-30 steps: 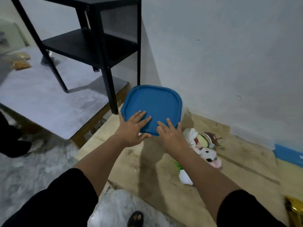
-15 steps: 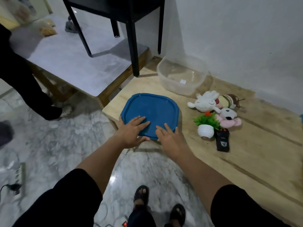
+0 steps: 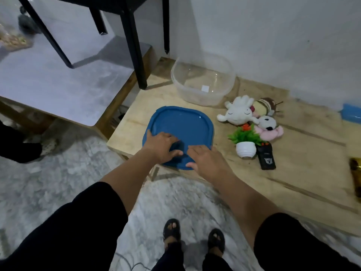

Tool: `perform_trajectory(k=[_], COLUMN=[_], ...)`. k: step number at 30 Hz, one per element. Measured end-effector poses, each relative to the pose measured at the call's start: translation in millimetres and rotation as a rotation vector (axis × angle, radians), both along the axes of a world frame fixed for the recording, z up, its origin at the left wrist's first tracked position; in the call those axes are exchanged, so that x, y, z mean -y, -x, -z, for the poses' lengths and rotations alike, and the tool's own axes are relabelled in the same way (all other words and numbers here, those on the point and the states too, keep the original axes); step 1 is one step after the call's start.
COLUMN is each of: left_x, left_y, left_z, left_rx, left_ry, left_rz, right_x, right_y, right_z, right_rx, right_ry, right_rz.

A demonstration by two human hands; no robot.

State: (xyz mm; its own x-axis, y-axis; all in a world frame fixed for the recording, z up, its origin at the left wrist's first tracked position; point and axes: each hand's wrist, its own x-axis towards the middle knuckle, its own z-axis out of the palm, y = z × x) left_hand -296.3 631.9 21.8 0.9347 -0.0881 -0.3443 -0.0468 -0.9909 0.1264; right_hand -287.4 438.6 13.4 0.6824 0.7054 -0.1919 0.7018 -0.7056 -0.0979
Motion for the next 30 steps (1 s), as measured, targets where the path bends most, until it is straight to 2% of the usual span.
perform_trajectory(k=[2, 4, 7, 10, 15, 19, 23, 27, 30], left_x=[11.1, 31.2, 72.9, 117.4, 162.7, 183.0, 196.6, 207.4, 209.4], left_y=[-23.8, -48.7, -84.3, -116.1, -169.5, -201.6, -221.0, -224.4, -222.8], left_z=[-9.8, -18.9, -27.2, -27.3, -22.6, -11.5, -8.8, -3.8, -4.0], left_rx=[0.08, 0.148, 0.178, 0.156, 0.009, -0.21, -0.163, -0.203, -0.182], left_ry=[0.029, 0.141, 0.312, 0.334, 0.331, 0.287, 0.253, 0.132, 0.128], left_rz=[0.034, 0.067, 0.151, 0.184, 0.047, 0.082, 0.065, -0.014, -0.042], right_x=[11.6, 29.0, 69.3, 119.1, 172.9, 184.7, 178.3, 170.7, 171.7], right_y=[-14.7, -33.0, -66.7, -101.1, -166.8, -208.6, -232.0, -239.5, -240.1], right_z=[-15.5, -31.9, -52.7, -59.2, -46.0, -21.4, -7.4, -8.3, -12.8], right_rx=[0.163, 0.265, 0.268, 0.202, -0.075, -0.287, -0.272, -0.259, -0.267], right_ry=[-0.11, -0.201, -0.275, -0.232, -0.113, -0.083, -0.011, -0.041, -0.083], right_rz=[0.014, 0.158, 0.443, 0.604, 0.552, 0.462, 0.433, 0.422, 0.414])
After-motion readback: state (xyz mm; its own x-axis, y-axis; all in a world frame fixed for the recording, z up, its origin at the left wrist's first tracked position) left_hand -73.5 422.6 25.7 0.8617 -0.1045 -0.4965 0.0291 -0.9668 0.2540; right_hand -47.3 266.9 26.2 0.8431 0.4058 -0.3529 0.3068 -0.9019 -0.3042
